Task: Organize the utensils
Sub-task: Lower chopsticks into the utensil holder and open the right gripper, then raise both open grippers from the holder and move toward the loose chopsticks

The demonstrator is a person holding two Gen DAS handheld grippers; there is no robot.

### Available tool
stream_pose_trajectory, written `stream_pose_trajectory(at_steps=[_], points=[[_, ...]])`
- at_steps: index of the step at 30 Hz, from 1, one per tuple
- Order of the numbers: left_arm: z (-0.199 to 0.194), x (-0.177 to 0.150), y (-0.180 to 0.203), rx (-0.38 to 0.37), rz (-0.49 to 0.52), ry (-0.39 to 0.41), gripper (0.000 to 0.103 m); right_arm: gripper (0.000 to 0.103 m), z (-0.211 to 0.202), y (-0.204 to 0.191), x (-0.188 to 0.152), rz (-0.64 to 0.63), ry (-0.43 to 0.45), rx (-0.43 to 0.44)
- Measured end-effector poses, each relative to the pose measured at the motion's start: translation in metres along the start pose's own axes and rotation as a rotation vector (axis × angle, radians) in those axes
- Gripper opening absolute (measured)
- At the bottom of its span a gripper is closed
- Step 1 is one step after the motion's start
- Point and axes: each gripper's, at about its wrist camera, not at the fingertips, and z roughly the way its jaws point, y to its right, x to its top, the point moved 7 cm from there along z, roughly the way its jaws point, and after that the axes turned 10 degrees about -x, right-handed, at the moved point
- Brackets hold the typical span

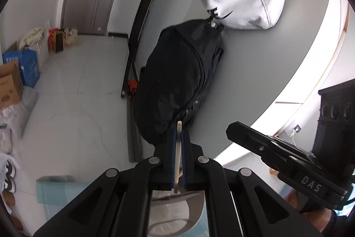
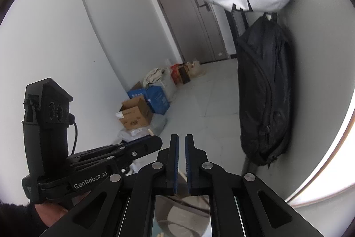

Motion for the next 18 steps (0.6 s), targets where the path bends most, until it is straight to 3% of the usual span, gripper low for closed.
stream_pose_trajectory(at_steps=[6, 9, 14, 18], points=[[-0.019, -0.004, -0.008, 0.049, -0.026, -0.008, 0.003, 0.012, -0.008, 0.017, -0.013, 0.098, -0.035, 0.025], [-0.027, -0.005, -0.008, 0.068, -0.034, 0.007, 0.015, 0.015, -0.015, 0.019, -0.016, 0.107, -0.034, 0.016], [-0.043, -0.003, -0.004, 0.131, -0.024, 0.071, 0.047, 0.036, -0.035, 0.009, -0.017, 0.098, 0.0, 0.011], [-0.056, -0.003, 0.001, 0.169, -0.01, 0.092, 0.049, 0.049, -0.056, 0.003, -0.016, 0.103, 0.042, -0.007]])
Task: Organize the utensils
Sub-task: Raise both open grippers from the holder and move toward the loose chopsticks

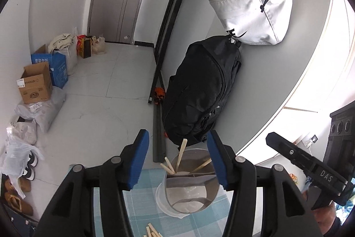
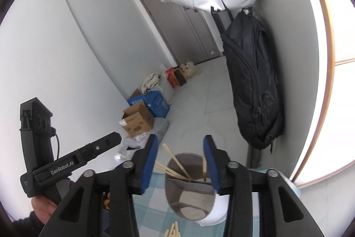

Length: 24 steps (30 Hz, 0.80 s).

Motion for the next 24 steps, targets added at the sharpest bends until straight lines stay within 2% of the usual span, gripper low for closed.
stream_pose_trajectory(at_steps=[3, 6, 8, 10, 16, 18, 21, 24], points=[[-0.011, 0.0, 0.002, 0.015, -0.003, 0.018, 0.049, 0.05, -0.012, -0.006, 0.0, -0.005, 0.017, 0.004], [-0.024, -0.002, 0.007, 0.019, 0.005, 0.036, 0.051, 0.058, -0.026, -0.011, 0.0, -0.014, 0.042, 0.004], [-0.033, -0.004, 0.01, 0.026, 0.013, 0.046, 0.06, 0.07, -0.036, -0.015, -0.001, -0.016, 0.064, -0.004], [-0.041, -0.005, 0.014, 0.029, 0.021, 0.07, 0.063, 0.075, -0.047, -0.019, -0.002, -0.014, 0.085, -0.006], [-0.06, -0.012, 0.017, 0.033, 0.02, 0.096, 0.064, 0.081, -0.067, -0.03, -0.011, -0.031, 0.105, 0.011], [-0.066, -0.015, 0.019, 0.037, 0.021, 0.1, 0.067, 0.084, -0.075, -0.035, -0.015, -0.044, 0.118, 0.02], [-0.077, -0.019, 0.022, 0.045, 0.025, 0.121, 0.077, 0.087, -0.085, -0.044, -0.024, -0.068, 0.134, 0.029], [-0.089, -0.024, 0.023, 0.054, 0.02, 0.149, 0.077, 0.094, -0.093, -0.051, -0.034, -0.095, 0.151, 0.041]])
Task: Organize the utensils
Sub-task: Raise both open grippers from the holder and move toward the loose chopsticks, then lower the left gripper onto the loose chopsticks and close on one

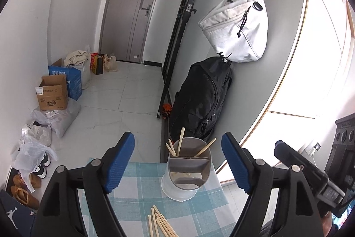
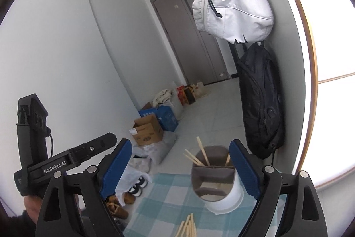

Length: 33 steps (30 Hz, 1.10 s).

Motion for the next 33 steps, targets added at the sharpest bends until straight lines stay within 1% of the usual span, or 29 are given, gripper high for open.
stream_pose_trajectory(at_steps=[2, 4, 7, 8, 11, 13, 15, 16, 19, 21, 24, 27, 30, 33], points=[[-0.007, -0.005, 0.0, -0.003, -0.008, 0.007, 0.077, 0.097, -0.005, -0.006, -0.005, -0.029, 0.021, 0.012], [-0.012, -0.01, 0.0, 0.001, -0.01, 0.009, 0.078, 0.097, -0.011, -0.013, -0.012, -0.066, 0.05, 0.028], [-0.021, -0.019, -0.003, 0.023, 0.0, 0.023, 0.087, 0.098, -0.019, -0.02, -0.024, -0.097, 0.086, 0.047], [-0.024, -0.023, -0.003, 0.03, 0.003, 0.033, 0.088, 0.099, -0.02, -0.022, -0.028, -0.107, 0.095, 0.049], [-0.028, -0.04, -0.008, 0.055, 0.022, 0.047, 0.089, 0.099, -0.029, -0.032, -0.045, -0.178, 0.147, 0.044], [-0.028, -0.051, -0.013, 0.081, 0.038, 0.049, 0.089, 0.098, -0.032, -0.037, -0.057, -0.237, 0.178, 0.018], [-0.023, -0.069, -0.022, 0.11, 0.051, 0.036, 0.089, 0.098, -0.031, -0.041, -0.07, -0.287, 0.185, -0.004], [-0.017, -0.079, -0.029, 0.129, 0.052, 0.016, 0.089, 0.098, -0.028, -0.043, -0.076, -0.302, 0.179, -0.007], [-0.003, -0.106, -0.051, 0.158, 0.012, -0.049, 0.089, 0.098, -0.016, -0.04, -0.092, -0.298, 0.121, -0.008], [0.003, -0.12, -0.064, 0.176, -0.014, -0.08, 0.089, 0.098, -0.004, -0.033, -0.106, -0.265, 0.062, -0.007], [0.016, -0.14, -0.079, 0.196, -0.035, -0.144, 0.089, 0.098, 0.015, -0.019, -0.129, -0.203, -0.035, -0.032], [0.031, -0.159, -0.087, 0.194, -0.049, -0.22, 0.089, 0.098, 0.032, -0.007, -0.147, -0.151, -0.139, -0.065], [0.043, -0.173, -0.093, 0.209, -0.056, -0.301, 0.089, 0.098, 0.043, 0.001, -0.157, -0.115, -0.206, -0.066], [0.055, -0.19, -0.102, 0.235, -0.065, -0.382, 0.089, 0.098, 0.051, 0.005, -0.162, -0.103, -0.245, -0.077]])
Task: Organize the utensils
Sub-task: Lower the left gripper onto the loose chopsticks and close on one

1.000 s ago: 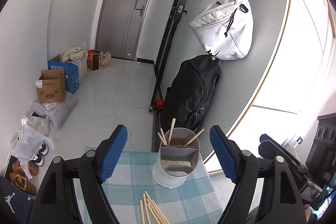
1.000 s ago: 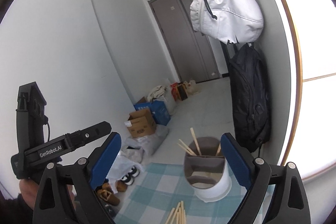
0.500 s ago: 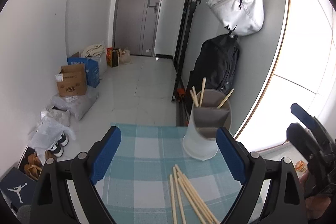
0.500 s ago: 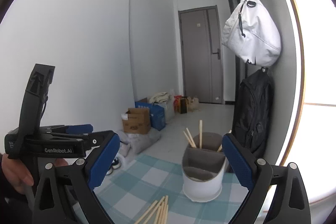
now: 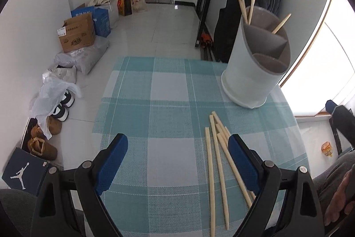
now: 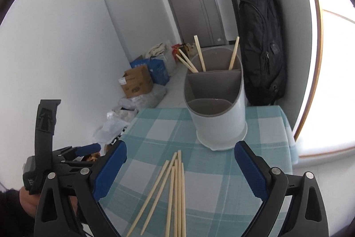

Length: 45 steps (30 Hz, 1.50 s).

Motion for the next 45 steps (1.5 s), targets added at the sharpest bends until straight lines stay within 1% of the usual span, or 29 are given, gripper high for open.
stream_pose_trajectory(at_steps=[3, 6, 8, 10, 15, 20, 25, 26, 27, 28, 29, 30, 31, 32, 36, 37, 38, 39, 40, 45], points=[[0.017, -0.01, 0.001, -0.023, -0.009, -0.081, 0.089, 0.098, 0.008, 0.001, 0.0, 0.007, -0.025, 0.005], [0.033, -0.021, 0.006, 0.009, 0.025, -0.177, 0.089, 0.096, 0.015, 0.003, 0.0, -0.005, -0.029, -0.018], [0.041, -0.028, 0.008, 0.032, 0.047, -0.233, 0.089, 0.09, 0.02, 0.004, -0.001, -0.002, -0.045, -0.006], [0.045, -0.035, 0.008, 0.047, 0.053, -0.277, 0.089, 0.089, 0.023, 0.005, -0.002, 0.006, -0.063, 0.001], [0.048, -0.04, 0.008, 0.076, 0.045, -0.321, 0.089, 0.087, 0.03, 0.015, -0.002, 0.048, -0.091, -0.001], [0.053, -0.033, 0.013, 0.084, 0.046, -0.33, 0.089, 0.087, 0.031, 0.022, 0.001, 0.069, -0.091, -0.012], [0.06, -0.022, 0.017, 0.093, 0.06, -0.338, 0.088, 0.087, 0.032, 0.026, 0.003, 0.104, -0.111, 0.015], [0.063, -0.021, 0.018, 0.087, 0.063, -0.338, 0.083, 0.087, 0.032, 0.027, 0.003, 0.11, -0.113, 0.02], [0.065, -0.019, 0.022, 0.07, 0.07, -0.337, 0.08, 0.087, 0.032, 0.028, 0.004, 0.115, -0.114, 0.024], [0.066, -0.017, 0.026, 0.063, 0.084, -0.339, 0.074, 0.087, 0.032, 0.029, 0.004, 0.12, -0.114, 0.028], [0.066, -0.016, 0.03, 0.053, 0.1, -0.339, 0.062, 0.087, 0.031, 0.029, 0.004, 0.126, -0.115, 0.032], [0.066, -0.014, 0.034, 0.043, 0.115, -0.34, 0.056, 0.087, 0.031, 0.03, 0.004, 0.132, -0.117, 0.036], [0.067, -0.013, 0.039, 0.031, 0.136, -0.345, 0.047, 0.087, 0.031, 0.03, 0.004, 0.139, -0.118, 0.042], [0.069, -0.01, 0.041, 0.021, 0.149, -0.35, 0.041, 0.087, 0.031, 0.03, 0.004, 0.142, -0.12, 0.045], [0.07, -0.007, 0.043, 0.005, 0.16, -0.344, 0.032, 0.087, 0.033, 0.03, 0.002, 0.154, -0.139, 0.059], [0.069, -0.008, 0.044, 0.002, 0.164, -0.336, 0.022, 0.087, 0.033, 0.031, 0.001, 0.155, -0.144, 0.058], [0.068, -0.008, 0.042, -0.003, 0.161, -0.329, 0.014, 0.087, 0.033, 0.031, 0.0, 0.157, -0.147, 0.058], [0.067, -0.008, 0.042, -0.003, 0.158, -0.322, 0.011, 0.087, 0.034, 0.031, -0.001, 0.157, -0.15, 0.057], [0.066, -0.009, 0.04, 0.003, 0.148, -0.311, 0.005, 0.087, 0.034, 0.031, -0.002, 0.157, -0.152, 0.055], [0.069, 0.0, 0.03, -0.04, 0.071, -0.274, 0.002, 0.087, 0.04, 0.024, -0.01, 0.13, -0.187, 0.054]])
